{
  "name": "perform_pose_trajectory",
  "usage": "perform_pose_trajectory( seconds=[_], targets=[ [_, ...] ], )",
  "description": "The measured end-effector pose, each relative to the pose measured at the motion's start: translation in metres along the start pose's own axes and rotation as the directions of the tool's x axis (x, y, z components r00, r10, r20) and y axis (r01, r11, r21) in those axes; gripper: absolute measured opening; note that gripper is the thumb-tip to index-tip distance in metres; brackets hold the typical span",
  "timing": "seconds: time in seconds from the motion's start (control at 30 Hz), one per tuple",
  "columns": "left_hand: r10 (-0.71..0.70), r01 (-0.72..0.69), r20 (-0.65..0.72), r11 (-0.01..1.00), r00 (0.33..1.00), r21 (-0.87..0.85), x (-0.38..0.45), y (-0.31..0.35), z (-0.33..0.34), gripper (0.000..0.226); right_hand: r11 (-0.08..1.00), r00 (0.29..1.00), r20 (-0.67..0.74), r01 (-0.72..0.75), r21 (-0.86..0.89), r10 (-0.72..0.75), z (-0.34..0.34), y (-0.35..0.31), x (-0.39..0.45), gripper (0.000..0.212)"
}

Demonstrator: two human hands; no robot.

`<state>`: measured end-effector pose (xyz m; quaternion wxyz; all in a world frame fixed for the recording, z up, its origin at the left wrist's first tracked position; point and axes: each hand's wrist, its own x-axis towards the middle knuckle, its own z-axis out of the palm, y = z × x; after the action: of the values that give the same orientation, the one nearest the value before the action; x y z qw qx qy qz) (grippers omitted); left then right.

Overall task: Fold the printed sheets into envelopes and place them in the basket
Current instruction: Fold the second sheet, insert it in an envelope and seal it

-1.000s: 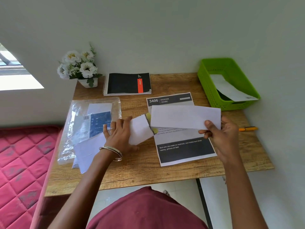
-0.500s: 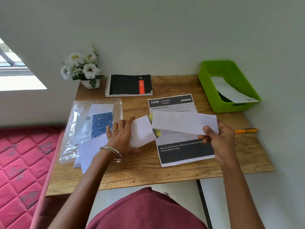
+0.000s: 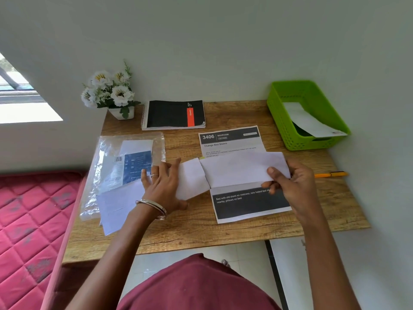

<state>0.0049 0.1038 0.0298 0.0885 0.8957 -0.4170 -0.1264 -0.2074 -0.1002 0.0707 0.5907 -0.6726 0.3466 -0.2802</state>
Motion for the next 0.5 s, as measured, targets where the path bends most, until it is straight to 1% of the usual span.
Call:
perform_pose_trajectory(
  seconds=[0.07,0.13,0.23,0.3,0.37,0.43,0.5],
  targets=[
    [0.038,-0.038,-0.004,0.999,0.999,-0.009,-0.002,0.001,0.002,0.121,0.999,0.999,0.019,-0.036,-0.022,0.036,0.002,0.003,0.002,0.032],
    [0.085,-0.085,-0.002,0.996,0.996,-0.019,-0.003,0.004,0.004,0.121,0.998,0.999,0.005,-0.054,-0.020,0.054,0.005,0.004,0.004,0.032],
    [0.139,-0.139,-0.002,0.990,0.990,-0.034,-0.005,0.010,0.006,0.121,0.994,0.992,-0.088,-0.081,0.073,0.087,0.016,0.005,0.005,0.044],
    [0.150,-0.150,-0.007,0.988,0.989,-0.046,-0.007,0.015,0.006,0.120,0.991,0.987,-0.133,-0.080,0.108,0.094,0.029,0.005,0.001,0.048],
    [0.151,-0.152,-0.016,0.987,0.988,-0.045,-0.007,0.019,0.006,0.119,0.994,0.989,-0.129,-0.063,0.089,0.075,0.043,0.008,-0.005,0.045],
    [0.147,-0.147,-0.017,0.988,0.989,-0.044,-0.007,0.020,0.005,0.119,0.997,0.993,-0.104,-0.041,0.066,0.048,0.055,0.012,-0.012,0.037],
    [0.146,-0.147,-0.014,0.988,0.989,-0.050,-0.008,0.020,0.004,0.120,1.000,0.996,-0.093,-0.002,-0.002,0.002,0.064,0.018,-0.018,0.027]
  ],
)
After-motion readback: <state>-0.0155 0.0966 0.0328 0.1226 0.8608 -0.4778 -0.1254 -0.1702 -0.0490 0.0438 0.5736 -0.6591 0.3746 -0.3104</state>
